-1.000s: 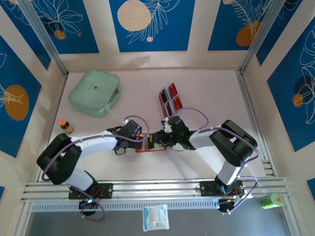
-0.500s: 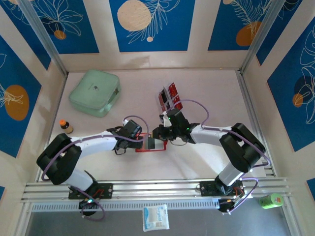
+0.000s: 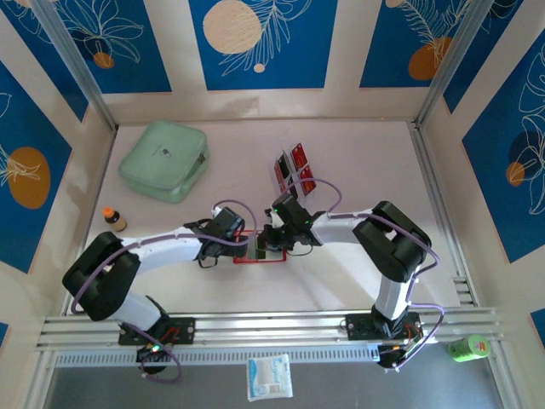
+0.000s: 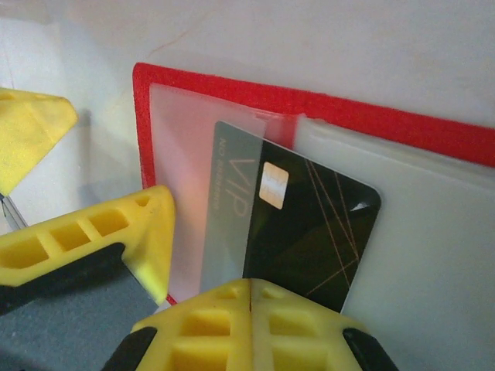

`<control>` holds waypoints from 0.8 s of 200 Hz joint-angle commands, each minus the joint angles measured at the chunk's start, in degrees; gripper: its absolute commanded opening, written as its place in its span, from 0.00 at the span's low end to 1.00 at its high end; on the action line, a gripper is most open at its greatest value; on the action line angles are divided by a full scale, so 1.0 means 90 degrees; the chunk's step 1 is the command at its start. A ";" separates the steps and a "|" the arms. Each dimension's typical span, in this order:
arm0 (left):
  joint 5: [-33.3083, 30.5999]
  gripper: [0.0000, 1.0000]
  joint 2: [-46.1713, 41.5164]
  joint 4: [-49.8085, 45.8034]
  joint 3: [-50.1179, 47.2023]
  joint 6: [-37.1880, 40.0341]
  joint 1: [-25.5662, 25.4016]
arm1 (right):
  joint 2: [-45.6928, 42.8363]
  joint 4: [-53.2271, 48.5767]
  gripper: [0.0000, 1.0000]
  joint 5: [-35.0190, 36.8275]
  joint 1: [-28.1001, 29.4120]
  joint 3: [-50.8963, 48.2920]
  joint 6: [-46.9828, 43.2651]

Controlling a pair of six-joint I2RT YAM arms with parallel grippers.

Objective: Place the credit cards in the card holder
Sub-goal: Insert the credit card into the card slot.

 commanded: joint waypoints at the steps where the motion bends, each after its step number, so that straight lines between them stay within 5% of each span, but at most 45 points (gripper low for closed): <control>1: 0.0207 1.00 -0.0277 -0.0072 -0.0005 -0.0144 0.0181 | 0.0164 -0.0264 0.00 -0.0001 0.0170 0.0240 -0.0071; 160: 0.0164 1.00 -0.0394 -0.0095 -0.0494 -0.0346 0.0360 | -0.0281 -0.0920 0.00 0.0337 -0.0063 0.0333 -0.0359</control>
